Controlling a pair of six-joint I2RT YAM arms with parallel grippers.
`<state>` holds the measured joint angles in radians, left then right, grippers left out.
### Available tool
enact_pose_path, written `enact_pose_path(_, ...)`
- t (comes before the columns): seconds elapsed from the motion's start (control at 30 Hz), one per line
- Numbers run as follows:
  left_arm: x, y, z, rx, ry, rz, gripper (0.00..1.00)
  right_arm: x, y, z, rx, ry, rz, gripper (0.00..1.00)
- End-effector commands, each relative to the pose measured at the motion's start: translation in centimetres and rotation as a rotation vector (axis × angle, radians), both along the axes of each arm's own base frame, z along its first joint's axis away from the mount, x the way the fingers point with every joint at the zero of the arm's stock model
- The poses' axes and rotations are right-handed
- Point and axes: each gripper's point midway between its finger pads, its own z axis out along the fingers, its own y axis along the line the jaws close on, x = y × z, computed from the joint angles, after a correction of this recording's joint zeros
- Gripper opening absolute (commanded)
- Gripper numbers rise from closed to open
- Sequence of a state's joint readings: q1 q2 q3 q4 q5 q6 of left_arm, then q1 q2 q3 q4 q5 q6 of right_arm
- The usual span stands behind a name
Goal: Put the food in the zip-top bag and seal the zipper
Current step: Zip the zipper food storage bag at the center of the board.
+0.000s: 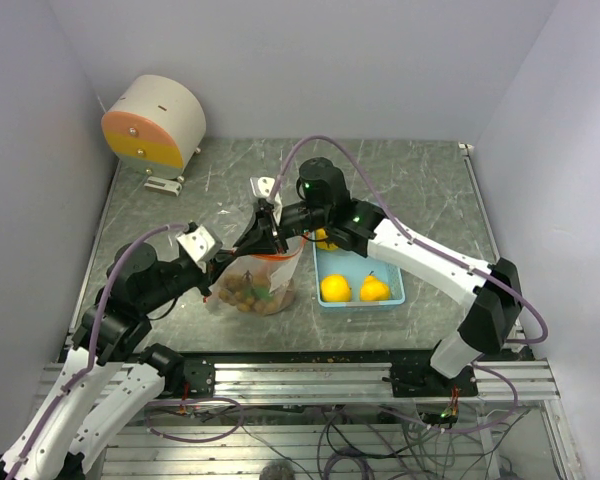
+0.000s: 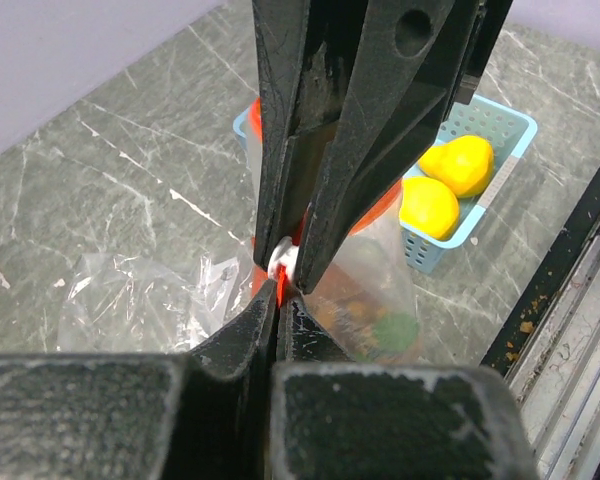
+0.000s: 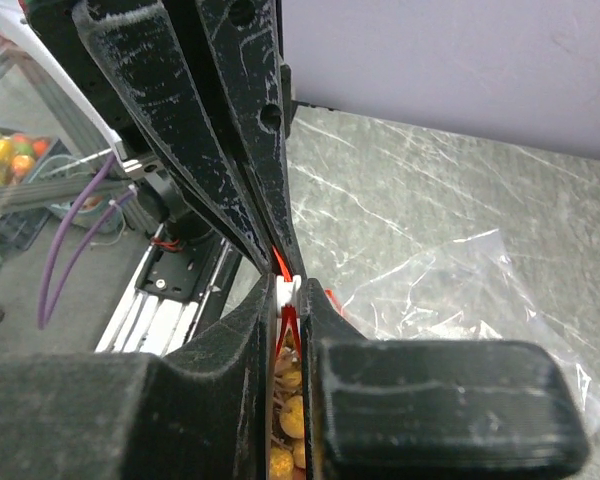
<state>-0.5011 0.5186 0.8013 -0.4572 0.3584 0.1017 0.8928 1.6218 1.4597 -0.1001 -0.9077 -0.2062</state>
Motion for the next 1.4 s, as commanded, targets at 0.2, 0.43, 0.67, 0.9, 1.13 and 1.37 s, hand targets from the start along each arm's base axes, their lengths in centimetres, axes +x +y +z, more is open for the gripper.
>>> enact_pose_path(0.2, -0.4, 1.4, 4.3, -0.089, -0.133, 0.07, 0.07, 5.2, -4.3, -2.6, -0.099, -0.022, -0.227, 0.0)
enact_pose_path(0.43, 0.4, 1.8, 4.0, -0.085, -0.124, 0.115, 0.07, 6.3, -6.1, -4.6, -0.168, -0.014, -0.266, 0.0)
enact_pose_path(0.67, 1.7, 4.7, 4.8, -0.086, -0.143, 0.299, 0.07, 9.7, -10.0, -6.8, -0.202, 0.016, -0.393, 0.0)
enact_pose_path(0.9, 2.0, 6.7, 6.2, -0.13, -0.181, 0.413, 0.07, 11.6, -12.4, -7.7, -0.205, 0.042, -0.449, 0.0)
enact_pose_path(1.13, 2.2, 7.7, 6.5, -0.13, -0.185, 0.468, 0.07, 14.3, -14.4, -7.9, -0.208, 0.04, -0.586, 0.0)
enact_pose_path(1.37, 2.5, 7.7, 6.6, -0.139, -0.184, 0.477, 0.07, 18.9, -17.1, -8.0, -0.212, 0.084, -0.878, 0.0)
